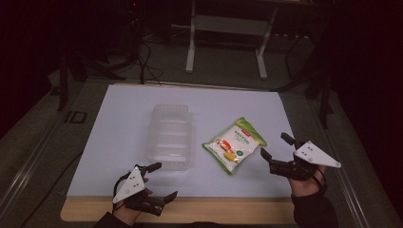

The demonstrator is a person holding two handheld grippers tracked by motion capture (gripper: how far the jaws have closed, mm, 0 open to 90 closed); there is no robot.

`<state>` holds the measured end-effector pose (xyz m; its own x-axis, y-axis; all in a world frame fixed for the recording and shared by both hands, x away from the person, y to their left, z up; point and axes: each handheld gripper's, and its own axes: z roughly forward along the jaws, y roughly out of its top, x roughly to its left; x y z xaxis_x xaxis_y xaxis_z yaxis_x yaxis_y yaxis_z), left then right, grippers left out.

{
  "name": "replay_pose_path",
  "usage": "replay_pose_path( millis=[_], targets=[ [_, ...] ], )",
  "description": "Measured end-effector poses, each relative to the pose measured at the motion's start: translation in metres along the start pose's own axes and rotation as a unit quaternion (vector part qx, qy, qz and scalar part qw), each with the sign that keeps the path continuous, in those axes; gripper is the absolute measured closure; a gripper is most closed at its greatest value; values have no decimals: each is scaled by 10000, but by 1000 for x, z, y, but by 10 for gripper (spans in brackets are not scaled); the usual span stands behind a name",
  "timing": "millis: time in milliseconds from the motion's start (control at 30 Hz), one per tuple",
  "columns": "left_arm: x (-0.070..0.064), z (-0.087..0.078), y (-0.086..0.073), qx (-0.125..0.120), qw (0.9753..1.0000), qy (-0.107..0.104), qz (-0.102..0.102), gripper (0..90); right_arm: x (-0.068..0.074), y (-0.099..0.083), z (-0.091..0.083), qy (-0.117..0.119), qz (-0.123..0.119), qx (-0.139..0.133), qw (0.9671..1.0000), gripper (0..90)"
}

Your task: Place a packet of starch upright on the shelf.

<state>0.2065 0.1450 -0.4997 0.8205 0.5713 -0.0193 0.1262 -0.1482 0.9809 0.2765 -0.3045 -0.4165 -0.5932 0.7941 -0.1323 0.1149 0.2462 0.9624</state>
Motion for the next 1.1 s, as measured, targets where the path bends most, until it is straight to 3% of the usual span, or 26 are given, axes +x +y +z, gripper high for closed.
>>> replay_pose_path(
  millis=[200, 333, 500, 533, 633, 1100],
  targets=[
    [-1, 1, 0, 25, 10000, -17, 27, 0, -15, -4, 16, 96, 282, 125, 9995, 119],
    [0, 1, 0, 18, 10000, -14, -3, 0, -24, -4, 29, -71, 390, 267, 9989, 118],
    [1, 1, -1, 38, 10000, -23, -4, 0, -37, -5, 43, -94, 576, 435, 9973, 109],
    [1, 1, -1, 43, 10000, -21, -1, 0, -38, -5, 45, -193, 575, 433, 9972, 109],
    [1, 1, -1, 41, 10000, -12, 1, 0, -42, -8, 52, -192, 590, 534, 9966, 109],
    [2, 1, -1, 56, 10000, -28, -23, 0, -55, -33, 91, 33, 883, 984, 9912, 133]
  ],
)
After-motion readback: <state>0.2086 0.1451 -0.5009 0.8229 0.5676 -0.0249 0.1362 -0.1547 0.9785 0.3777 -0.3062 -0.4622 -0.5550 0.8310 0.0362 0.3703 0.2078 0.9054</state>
